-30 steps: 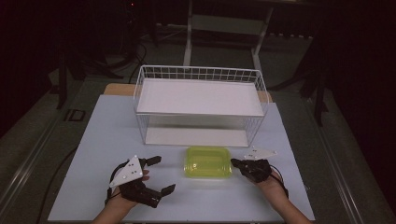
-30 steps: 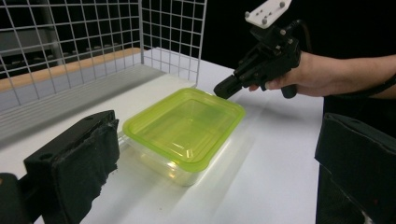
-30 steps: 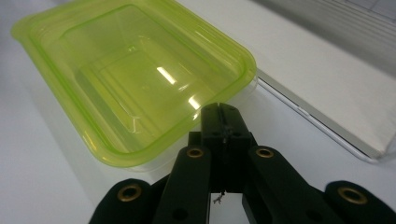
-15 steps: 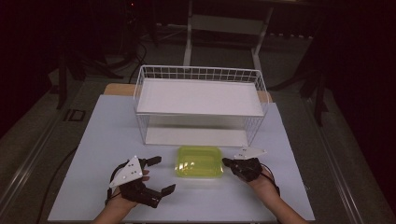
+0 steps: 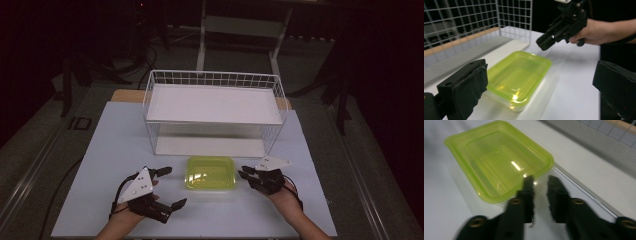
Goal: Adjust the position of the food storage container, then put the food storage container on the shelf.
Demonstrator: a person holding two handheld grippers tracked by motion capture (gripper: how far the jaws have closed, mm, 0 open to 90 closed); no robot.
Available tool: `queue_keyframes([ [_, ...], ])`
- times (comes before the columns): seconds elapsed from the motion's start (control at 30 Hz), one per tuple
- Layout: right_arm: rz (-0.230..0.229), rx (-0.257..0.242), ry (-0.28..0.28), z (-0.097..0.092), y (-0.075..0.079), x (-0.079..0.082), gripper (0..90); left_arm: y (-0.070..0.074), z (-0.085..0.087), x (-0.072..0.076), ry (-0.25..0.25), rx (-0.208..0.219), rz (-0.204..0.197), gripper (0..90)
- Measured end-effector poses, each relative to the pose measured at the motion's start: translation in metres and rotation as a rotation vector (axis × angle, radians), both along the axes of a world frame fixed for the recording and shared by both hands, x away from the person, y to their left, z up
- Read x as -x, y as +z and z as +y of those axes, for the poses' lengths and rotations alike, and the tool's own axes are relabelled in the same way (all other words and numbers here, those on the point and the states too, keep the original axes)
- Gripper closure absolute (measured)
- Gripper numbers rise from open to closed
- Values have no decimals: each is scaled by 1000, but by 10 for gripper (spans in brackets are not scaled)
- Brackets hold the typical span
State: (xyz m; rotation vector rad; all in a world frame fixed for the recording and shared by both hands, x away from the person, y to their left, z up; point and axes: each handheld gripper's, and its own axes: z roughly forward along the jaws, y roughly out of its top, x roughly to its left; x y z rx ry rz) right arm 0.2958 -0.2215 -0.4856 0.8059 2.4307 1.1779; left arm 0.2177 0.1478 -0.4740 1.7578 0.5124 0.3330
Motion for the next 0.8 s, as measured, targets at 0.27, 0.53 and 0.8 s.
queue_keyframes([
  [0.27, 7, -69, 16, -2, 10, 13, 134, 7, -5, 1, 6, -10, 41, 20],
  [0.53, -170, -47, -50, 3, 18, 26, 144, 16, -7, -6, 36, -5, 95, 18],
  [0.8, -79, -34, -64, 0, 29, 16, 176, 25, -12, -22, 88, -102, 95, 18],
])
